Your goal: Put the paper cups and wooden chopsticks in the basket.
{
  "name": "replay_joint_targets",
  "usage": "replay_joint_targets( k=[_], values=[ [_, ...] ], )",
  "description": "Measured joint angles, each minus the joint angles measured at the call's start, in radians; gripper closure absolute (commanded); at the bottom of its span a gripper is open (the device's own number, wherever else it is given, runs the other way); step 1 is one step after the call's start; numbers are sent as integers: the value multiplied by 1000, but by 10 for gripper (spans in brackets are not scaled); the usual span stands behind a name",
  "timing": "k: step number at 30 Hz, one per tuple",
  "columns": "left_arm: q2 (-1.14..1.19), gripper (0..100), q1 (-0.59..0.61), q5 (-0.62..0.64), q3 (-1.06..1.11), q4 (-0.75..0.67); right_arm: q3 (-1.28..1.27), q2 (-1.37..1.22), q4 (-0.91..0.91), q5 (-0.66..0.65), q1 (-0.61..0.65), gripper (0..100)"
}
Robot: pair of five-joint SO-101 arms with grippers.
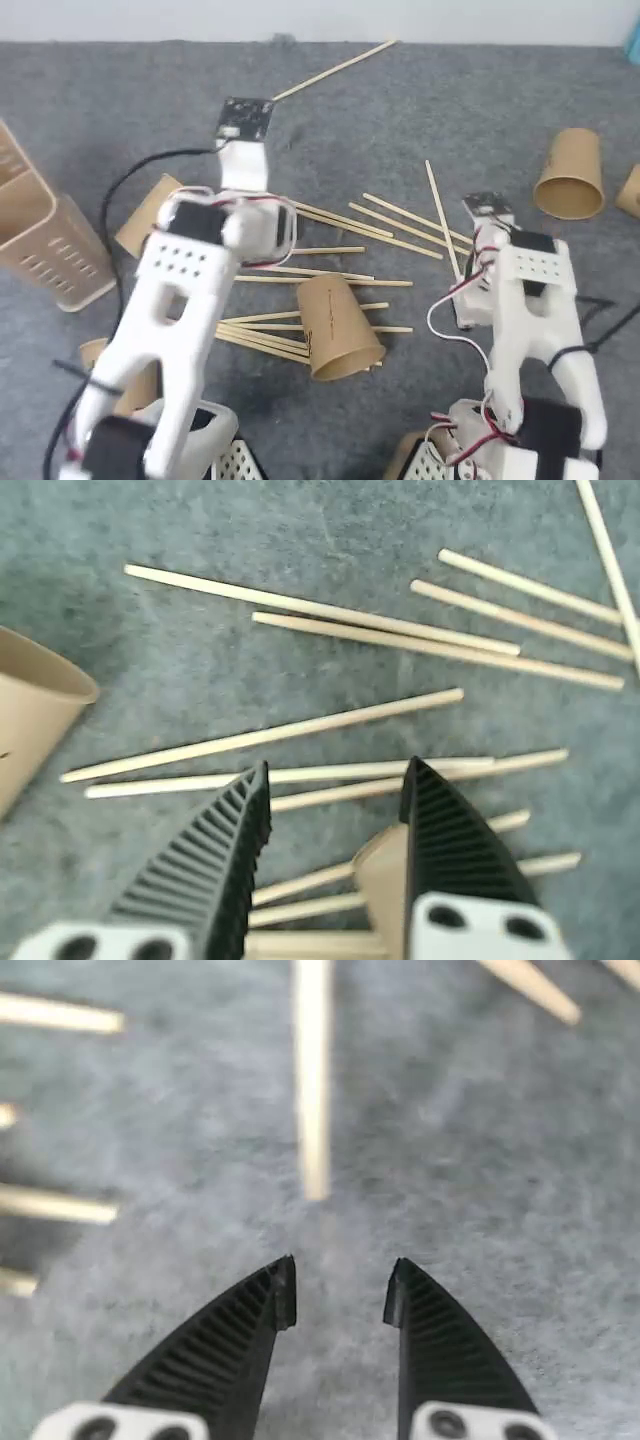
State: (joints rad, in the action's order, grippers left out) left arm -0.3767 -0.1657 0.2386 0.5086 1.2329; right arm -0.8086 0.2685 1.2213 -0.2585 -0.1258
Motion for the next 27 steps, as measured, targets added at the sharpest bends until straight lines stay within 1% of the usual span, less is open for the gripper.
replay_joint_targets(
  k=[3,6,12,15,18,21,27],
  values=[
    [101,799,-17,75,-66,-14,-25,0,-61,29,-46,833],
    [193,800,-38,133,-137,-17,-72,0,-146,35,-58,833],
    [407,801,-44,155,-213,-80,-75,0,-160,37,-60,833],
    [535,801,-3,212,-278,-115,-75,0,-161,37,-60,833],
    [644,801,57,304,-379,-117,-75,0,-167,37,-60,833],
    [746,801,121,370,-489,-110,-75,0,-167,37,-60,833],
    [901,801,222,396,-675,-68,-75,0,-167,37,-58,833]
  ],
)
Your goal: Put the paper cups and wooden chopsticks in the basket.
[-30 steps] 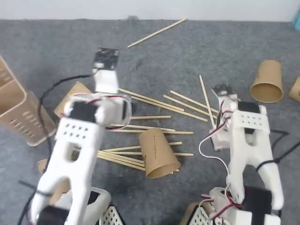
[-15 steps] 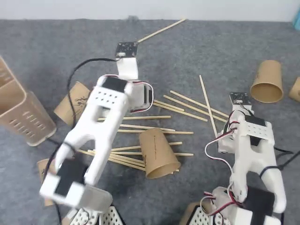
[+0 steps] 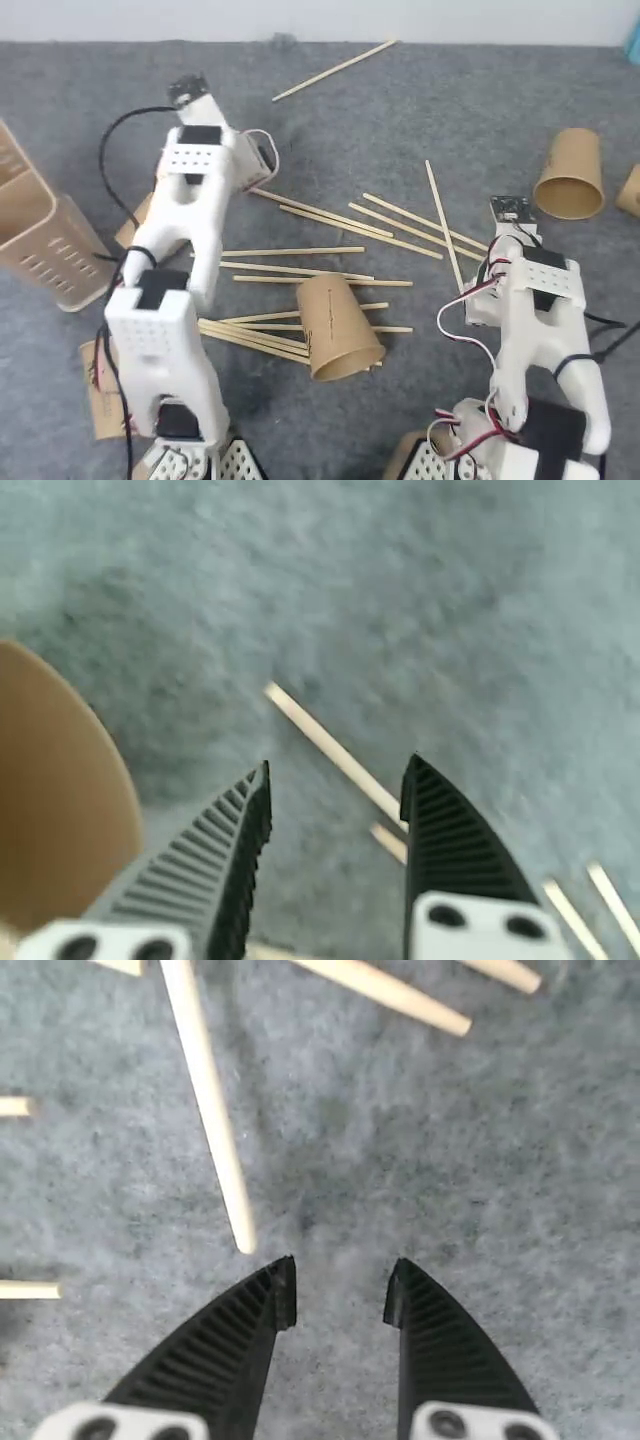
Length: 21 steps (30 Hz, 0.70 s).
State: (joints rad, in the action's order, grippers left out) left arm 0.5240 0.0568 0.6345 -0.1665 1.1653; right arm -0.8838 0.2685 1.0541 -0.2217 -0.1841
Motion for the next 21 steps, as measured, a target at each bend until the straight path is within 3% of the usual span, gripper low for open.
replay_joint_targets(
  k=[6,15,21],
  values=[
    [152,814,51,5,-138,3,0,0,0,0,5,833],
    [338,986,44,5,-338,17,0,0,0,-9,5,833],
    [399,987,38,3,-456,100,0,0,0,-9,5,833]
  ],
)
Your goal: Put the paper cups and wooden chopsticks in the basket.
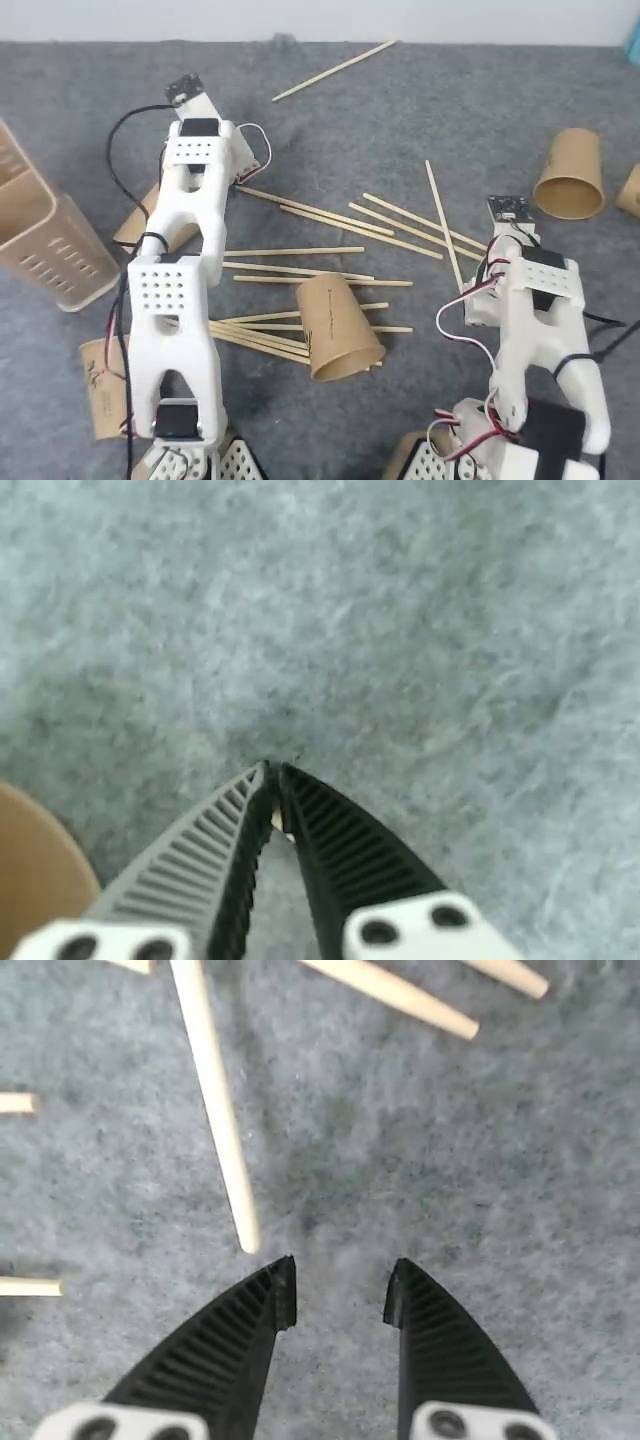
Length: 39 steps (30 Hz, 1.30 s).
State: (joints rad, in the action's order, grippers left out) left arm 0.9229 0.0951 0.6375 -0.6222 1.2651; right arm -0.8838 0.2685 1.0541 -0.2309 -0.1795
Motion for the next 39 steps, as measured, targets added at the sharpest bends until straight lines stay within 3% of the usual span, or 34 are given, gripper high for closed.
replay_joint_targets(
  k=[14,18,25,28,33,39],
  values=[
    [11,983,-54,-118,-241,330,0,0,0,0,0,833],
    [11,941,-87,-385,-305,439,0,0,0,0,0,833],
    [11,859,-100,-1074,-307,457,0,0,0,0,0,833],
    [11,859,-75,-1301,-307,457,0,0,0,0,0,833],
    [11,859,-60,-1511,-307,456,0,0,0,0,0,833],
    [41,859,-55,-1550,-292,361,0,0,0,0,0,833]
  ],
)
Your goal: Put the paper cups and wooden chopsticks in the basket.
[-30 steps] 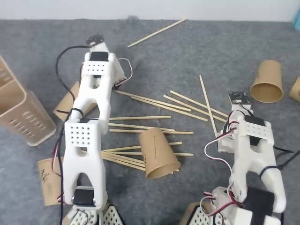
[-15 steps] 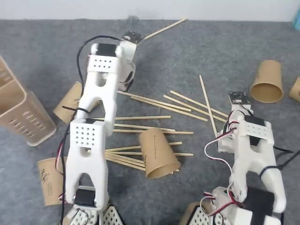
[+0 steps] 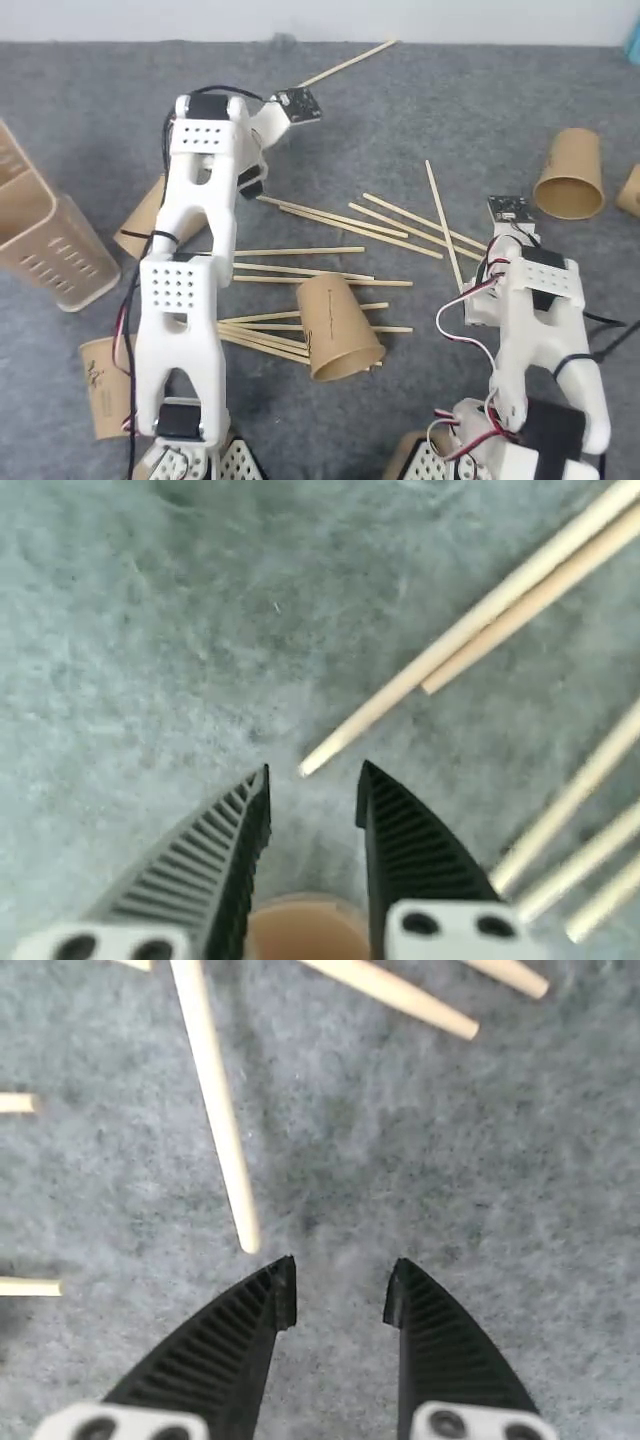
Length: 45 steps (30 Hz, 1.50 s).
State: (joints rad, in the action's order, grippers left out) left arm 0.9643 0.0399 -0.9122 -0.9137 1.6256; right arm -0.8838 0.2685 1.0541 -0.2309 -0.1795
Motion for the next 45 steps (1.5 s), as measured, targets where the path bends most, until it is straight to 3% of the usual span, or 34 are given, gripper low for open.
replay_joint_targets(
  k=[8,12,17,27,35,43,45],
  values=[
    [103,865,-5,-49,-2,-38,0,0,0,0,0,833],
    [110,985,-5,-52,-2,-55,0,0,0,0,0,833],
    [118,986,-12,-46,-2,-52,0,0,-2,0,0,833],
    [23,986,-6,-2,8,92,0,0,-2,0,0,833],
    [-74,986,-3,290,8,87,0,0,-2,0,0,833],
    [-107,986,18,887,8,-130,0,0,-2,0,0,833],
    [-107,986,15,974,8,-167,0,0,-2,0,0,833]
  ],
)
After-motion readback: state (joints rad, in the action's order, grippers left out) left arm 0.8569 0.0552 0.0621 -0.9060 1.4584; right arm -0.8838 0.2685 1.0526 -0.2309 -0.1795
